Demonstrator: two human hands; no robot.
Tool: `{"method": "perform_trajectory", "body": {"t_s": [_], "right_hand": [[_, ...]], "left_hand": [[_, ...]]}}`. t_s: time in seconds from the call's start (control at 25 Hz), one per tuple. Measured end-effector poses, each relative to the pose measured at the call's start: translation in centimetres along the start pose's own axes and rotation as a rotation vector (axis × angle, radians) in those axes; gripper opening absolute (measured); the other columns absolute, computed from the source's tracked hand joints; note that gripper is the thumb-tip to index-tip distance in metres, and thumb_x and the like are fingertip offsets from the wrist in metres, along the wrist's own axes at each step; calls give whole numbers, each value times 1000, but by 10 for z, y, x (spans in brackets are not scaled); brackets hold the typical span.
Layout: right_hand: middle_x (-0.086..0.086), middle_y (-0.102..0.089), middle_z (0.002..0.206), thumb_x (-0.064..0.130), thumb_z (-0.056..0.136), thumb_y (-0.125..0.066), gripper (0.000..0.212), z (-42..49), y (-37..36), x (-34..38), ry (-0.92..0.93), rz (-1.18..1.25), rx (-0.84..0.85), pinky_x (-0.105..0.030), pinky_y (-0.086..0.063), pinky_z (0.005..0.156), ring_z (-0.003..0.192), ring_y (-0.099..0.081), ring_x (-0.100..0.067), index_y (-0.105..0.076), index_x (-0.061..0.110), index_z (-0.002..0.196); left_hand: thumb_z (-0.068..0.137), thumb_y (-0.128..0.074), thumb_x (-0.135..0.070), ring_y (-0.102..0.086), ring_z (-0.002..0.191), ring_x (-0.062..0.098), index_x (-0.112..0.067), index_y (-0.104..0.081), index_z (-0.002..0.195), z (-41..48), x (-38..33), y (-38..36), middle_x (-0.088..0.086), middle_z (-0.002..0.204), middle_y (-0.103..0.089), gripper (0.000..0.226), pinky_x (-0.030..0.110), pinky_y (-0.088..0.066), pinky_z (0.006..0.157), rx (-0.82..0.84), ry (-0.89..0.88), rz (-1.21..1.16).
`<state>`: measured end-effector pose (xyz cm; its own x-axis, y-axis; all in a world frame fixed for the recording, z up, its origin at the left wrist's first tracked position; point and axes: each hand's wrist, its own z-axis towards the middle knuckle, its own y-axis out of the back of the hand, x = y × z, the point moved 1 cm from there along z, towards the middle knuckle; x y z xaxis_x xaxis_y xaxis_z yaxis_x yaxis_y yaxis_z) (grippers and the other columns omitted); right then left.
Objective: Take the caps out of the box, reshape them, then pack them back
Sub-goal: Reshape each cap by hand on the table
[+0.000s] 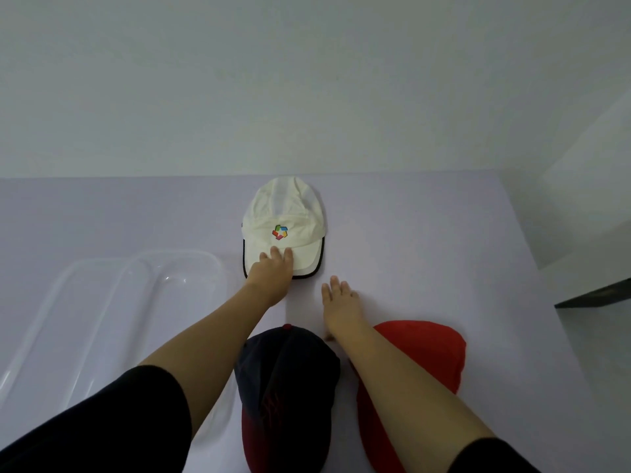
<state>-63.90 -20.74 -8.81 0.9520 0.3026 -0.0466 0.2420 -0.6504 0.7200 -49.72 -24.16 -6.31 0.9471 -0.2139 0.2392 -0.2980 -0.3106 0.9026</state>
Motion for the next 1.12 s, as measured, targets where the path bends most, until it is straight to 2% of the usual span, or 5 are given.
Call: {"method": "perform_trajectory", "body": {"t_s": [0.4,0.52,0.68,0.84,1.12], "right_hand": [[-9,-47,141,61,94,-20,72,-35,114,-34,-84,1732,-148,-40,-42,103,125,-49,-29,-38,10,141],[-9,-62,121,52,97,-26,55,-48,136,-33,-139,2151,-358,-36,-54,77,106,-61,-29,-53,11,124],[-7,-59,103,41,100,-27,46,-77,139,-53,-267,2030,-771,-31,-43,75,90,-55,-23,-56,6,111],[-3,-64,103,51,96,-30,44,-105,133,-65,-126,1926,-806,-33,-47,83,95,-58,-20,-57,18,91],[7,-62,101,57,94,-30,41,-168,130,-48,116,1979,-794,-32,-49,86,100,-60,-16,-59,29,100]], "left_hand": [[56,-82,0,-67,85,44,4,-55,123,-20,10,74,27,116,-63,72,40,-54,44,-382,44,38],[65,-69,6,-63,103,47,3,-43,130,-38,-7,98,28,124,-59,70,44,-59,59,-580,-115,-76],[83,-49,3,-21,144,21,-14,-20,150,-75,-17,129,2,158,-20,76,29,-31,110,-445,-257,-856],[94,-34,-27,-43,116,18,-17,-41,130,-93,-16,167,-6,128,-50,38,31,-41,94,-286,248,-1745],[85,-16,-58,-56,111,28,-21,-58,120,-111,-22,180,6,120,-62,66,48,-42,102,-352,514,-1935]]}}
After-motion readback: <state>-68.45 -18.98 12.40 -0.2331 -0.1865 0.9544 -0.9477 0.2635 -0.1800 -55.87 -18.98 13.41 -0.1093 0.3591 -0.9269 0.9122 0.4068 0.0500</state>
